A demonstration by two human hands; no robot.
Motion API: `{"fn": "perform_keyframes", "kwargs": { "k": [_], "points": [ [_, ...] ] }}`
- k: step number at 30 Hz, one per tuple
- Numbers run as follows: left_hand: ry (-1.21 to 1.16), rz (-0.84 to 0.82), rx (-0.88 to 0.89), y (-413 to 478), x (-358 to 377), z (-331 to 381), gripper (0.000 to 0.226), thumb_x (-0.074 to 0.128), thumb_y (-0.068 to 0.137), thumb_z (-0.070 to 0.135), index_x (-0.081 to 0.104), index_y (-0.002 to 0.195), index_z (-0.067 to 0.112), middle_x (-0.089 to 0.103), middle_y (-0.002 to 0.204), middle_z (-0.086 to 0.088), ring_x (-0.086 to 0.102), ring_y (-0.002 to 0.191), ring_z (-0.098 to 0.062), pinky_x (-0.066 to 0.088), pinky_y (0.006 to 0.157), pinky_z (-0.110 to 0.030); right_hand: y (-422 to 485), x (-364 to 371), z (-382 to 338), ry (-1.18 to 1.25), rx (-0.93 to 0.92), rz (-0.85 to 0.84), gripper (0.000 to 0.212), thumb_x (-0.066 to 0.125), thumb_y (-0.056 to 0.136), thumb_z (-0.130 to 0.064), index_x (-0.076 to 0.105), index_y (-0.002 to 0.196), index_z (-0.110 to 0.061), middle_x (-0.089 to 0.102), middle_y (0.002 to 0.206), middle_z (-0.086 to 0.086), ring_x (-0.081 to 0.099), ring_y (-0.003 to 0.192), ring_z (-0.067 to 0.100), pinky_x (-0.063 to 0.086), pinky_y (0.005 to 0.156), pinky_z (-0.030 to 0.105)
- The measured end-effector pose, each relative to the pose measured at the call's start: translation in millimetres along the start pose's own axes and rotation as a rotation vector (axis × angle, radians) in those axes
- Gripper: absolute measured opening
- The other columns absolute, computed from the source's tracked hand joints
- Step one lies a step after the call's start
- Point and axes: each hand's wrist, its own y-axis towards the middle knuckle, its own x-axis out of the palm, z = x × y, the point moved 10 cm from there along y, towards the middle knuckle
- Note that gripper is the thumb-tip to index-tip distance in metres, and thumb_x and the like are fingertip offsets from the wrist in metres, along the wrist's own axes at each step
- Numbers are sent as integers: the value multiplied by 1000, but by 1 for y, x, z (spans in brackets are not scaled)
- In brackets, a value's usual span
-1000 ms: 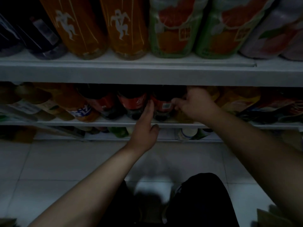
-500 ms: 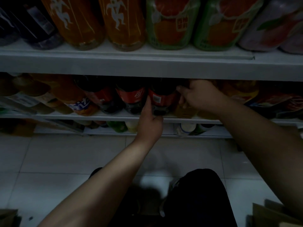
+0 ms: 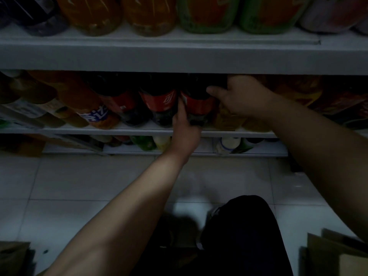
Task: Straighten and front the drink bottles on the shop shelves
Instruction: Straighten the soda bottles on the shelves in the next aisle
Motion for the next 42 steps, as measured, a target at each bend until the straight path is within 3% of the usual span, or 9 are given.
{"fn": "perform_keyframes", "kwargs": {
  "k": [2,7,11,18,23,31,35,38,42],
  "points": [
    [-45,32,42,2,-4,10,85,53,79,2,16,151,28,34,150,-6,36,137,-20,33,112,-43,0,-3,-6,-77,-62,72,60,55,91,-48,40,140,-17,58,125,7,57,107,20,39,79,15],
    [-215,70,-18,-19,4,0,79,45,83,-4,16,148,31,42,145,2,46,129,-17,40,105,-55,0,5,9,272,124,-35,45,49,95,-46,51,129,-16,69,76,-10,59,43,4,37,37,9],
    [-154,-11,-42,-21,15,-1,92,45,83,-4,5,149,45,36,151,5,41,134,-19,38,106,-55,1,7,8,321,110,-50,42,48,97,-42,50,128,-14,71,66,-10,62,44,8,38,37,10],
    [-73,79,16,-9,-7,13,83,44,74,7,18,151,22,43,141,6,43,131,-13,36,110,-32,3,-3,-3,160,-12,142,48,59,87,-53,56,122,-21,59,75,-9,55,54,-1,35,41,2],
    [-18,4,-20,-20,6,1,83,44,84,-3,11,153,31,41,147,-2,43,131,-22,42,104,-52,2,6,9,323,101,24,45,53,92,-48,53,128,-21,71,67,-6,58,43,6,38,36,12],
    [79,-61,37,-10,-3,10,87,43,84,-10,4,153,26,35,149,6,36,135,-11,31,113,-31,-2,-4,-6,168,-30,252,39,59,88,-50,60,106,-15,60,84,-3,56,80,11,42,63,13],
    [108,-185,-7,-6,-9,3,87,46,85,-8,6,154,29,39,138,17,49,116,5,40,86,-7,-9,-4,-6,82,28,327,45,57,88,-51,57,73,-9,54,64,1,53,62,15,38,52,24],
    [122,-214,-39,-13,-18,8,77,47,88,-5,20,153,26,46,130,16,50,94,15,41,67,-1,-16,-5,-14,87,40,373,39,58,89,-47,54,74,-12,52,64,0,52,64,16,32,52,24],
    [279,80,40,-23,-75,44,44,53,89,1,55,131,9,62,120,1,58,113,-14,41,85,-9,-21,-4,-19,128,85,374,39,59,90,-43,62,93,-4,63,88,10,61,85,26,46,66,30]
  ]
}}
